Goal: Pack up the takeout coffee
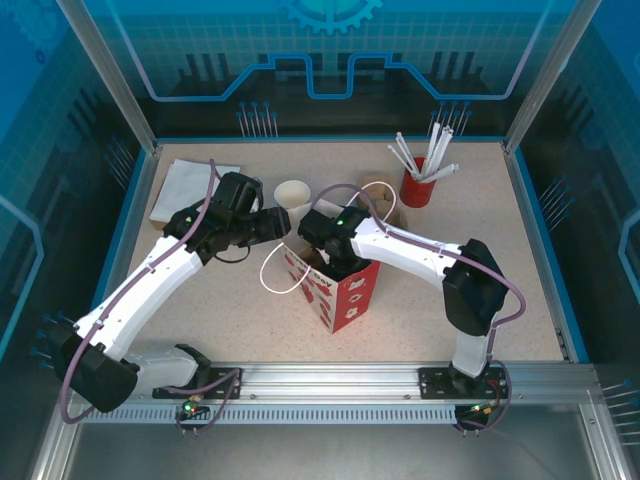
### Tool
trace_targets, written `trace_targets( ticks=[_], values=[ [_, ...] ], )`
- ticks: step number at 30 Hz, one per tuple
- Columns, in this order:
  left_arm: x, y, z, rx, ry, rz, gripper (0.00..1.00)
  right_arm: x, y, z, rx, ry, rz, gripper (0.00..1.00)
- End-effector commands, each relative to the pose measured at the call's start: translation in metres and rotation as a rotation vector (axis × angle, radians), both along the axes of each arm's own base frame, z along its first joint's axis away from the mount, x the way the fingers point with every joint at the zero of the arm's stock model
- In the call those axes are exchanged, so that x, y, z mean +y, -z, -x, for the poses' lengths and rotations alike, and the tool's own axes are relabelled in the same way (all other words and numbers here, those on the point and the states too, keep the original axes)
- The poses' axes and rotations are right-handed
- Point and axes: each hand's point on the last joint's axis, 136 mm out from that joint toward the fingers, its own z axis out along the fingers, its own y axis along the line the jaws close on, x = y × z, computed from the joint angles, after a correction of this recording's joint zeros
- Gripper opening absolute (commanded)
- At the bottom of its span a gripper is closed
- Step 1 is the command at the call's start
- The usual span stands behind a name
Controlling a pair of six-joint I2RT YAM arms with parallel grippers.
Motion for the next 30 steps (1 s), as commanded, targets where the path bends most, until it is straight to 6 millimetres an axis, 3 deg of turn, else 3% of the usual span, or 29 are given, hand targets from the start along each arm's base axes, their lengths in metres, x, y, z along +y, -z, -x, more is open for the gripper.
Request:
trace_targets(
  ticks=[1,19,30],
  values=[
    [0.006,0.014,0.009,0.044,0.006,-0.045,0.65,-0.009,0.02,0.01,0.077,-0.002,0.05,0.82],
    [0.002,0.013,0.009,0.043,0.025,-0.03,0.64,-0.004,0.007,0.006,0.044,-0.008,0.008,0.9],
    [-0.004,0.008,0.011,0.026,0.063,-0.004,0.55,0.003,-0.008,0.005,0.025,-0.01,-0.042,1.0]
  ],
)
